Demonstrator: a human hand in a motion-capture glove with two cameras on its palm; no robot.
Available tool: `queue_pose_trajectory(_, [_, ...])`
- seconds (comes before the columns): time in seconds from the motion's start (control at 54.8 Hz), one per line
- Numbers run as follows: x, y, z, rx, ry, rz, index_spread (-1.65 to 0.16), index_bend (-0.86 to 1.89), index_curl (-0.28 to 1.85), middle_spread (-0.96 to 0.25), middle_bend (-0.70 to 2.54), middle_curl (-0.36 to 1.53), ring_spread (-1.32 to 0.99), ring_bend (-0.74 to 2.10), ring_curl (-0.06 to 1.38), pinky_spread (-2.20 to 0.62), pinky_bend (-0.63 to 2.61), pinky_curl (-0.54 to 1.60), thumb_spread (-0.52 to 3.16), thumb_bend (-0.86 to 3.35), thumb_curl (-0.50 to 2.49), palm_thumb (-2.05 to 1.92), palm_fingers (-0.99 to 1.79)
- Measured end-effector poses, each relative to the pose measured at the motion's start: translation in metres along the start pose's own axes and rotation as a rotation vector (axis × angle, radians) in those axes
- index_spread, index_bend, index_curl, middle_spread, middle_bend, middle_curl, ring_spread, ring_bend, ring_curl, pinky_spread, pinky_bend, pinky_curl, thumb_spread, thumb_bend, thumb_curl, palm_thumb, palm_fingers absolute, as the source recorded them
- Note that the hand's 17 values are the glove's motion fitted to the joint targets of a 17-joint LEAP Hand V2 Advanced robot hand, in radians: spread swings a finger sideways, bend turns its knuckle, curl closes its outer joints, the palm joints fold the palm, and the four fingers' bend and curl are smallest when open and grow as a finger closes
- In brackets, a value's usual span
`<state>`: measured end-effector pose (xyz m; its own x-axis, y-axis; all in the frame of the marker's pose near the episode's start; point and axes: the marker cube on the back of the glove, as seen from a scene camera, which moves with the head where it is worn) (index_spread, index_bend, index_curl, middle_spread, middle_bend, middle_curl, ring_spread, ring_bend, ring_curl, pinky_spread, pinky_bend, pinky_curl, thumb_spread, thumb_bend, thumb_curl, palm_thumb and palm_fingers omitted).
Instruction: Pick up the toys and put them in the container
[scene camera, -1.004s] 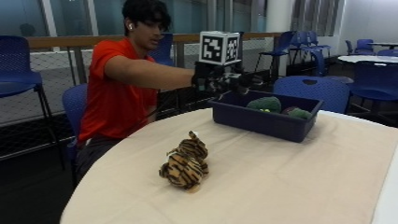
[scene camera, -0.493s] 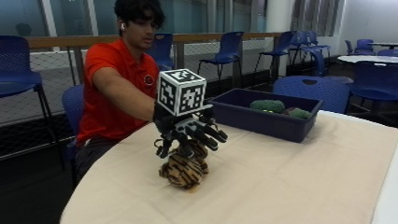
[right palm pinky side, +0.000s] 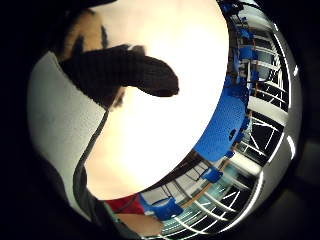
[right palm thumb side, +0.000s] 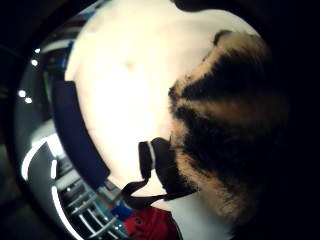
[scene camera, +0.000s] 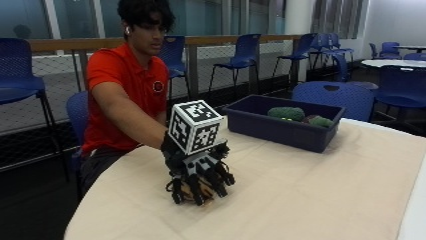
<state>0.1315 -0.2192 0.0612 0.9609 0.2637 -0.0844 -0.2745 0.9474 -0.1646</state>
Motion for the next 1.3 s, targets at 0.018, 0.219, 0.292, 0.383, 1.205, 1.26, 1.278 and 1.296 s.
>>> queue_pose_trajectory(0.018, [0.001,0.0,0.001,-0.006,-0.002,0.001,-0.36,0.12,0.2,-0.05,0.12,0.19,0.09,0.26,0.29,0.11,1.34,0.37,0.97,-0.04,0.24,-0.04,-0.09])
queue_pose_trajectory(0.219, [0.002,0.005,0.004,-0.015,0.027,0.021,-0.42,0.33,0.27,-0.1,0.18,0.2,0.03,0.46,0.33,0.0,1.19,0.32,1.13,0.02,0.29,0.09,0.2])
queue_pose_trajectory(0.292, [0.0,0.006,0.003,-0.013,0.033,0.028,-0.42,0.39,0.31,-0.13,0.2,0.22,-0.01,0.48,0.34,-0.06,1.13,0.3,1.19,0.04,0.31,0.15,0.29])
queue_pose_trajectory(0.383, [-0.004,0.008,0.004,0.027,0.032,0.034,-0.41,0.43,0.35,-0.17,0.22,0.24,-0.07,0.5,0.34,-0.11,1.08,0.29,1.24,0.06,0.34,0.21,0.37])
queue_pose_trajectory(1.205, [-0.249,0.096,-0.175,0.373,-0.07,-0.383,-0.41,0.18,0.51,-0.45,0.28,0.4,-0.47,0.63,0.38,-0.42,0.99,0.33,0.99,0.1,0.67,0.64,0.9])
queue_pose_trajectory(1.26, [-0.272,0.101,-0.176,0.373,-0.038,-0.473,-0.41,0.18,0.52,-0.45,0.27,0.4,-0.47,0.62,0.38,-0.42,0.98,0.33,0.97,0.1,0.69,0.65,0.9])
queue_pose_trajectory(1.278, [-0.282,0.102,-0.176,0.374,-0.02,-0.51,-0.41,0.17,0.52,-0.45,0.27,0.41,-0.47,0.62,0.38,-0.42,0.98,0.33,0.97,0.1,0.69,0.65,0.9])
queue_pose_trajectory(1.296, [-0.293,0.104,-0.176,0.374,-0.009,-0.535,-0.41,0.18,0.53,-0.45,0.27,0.41,-0.47,0.62,0.38,-0.42,0.98,0.33,0.97,0.09,0.7,0.65,0.9])
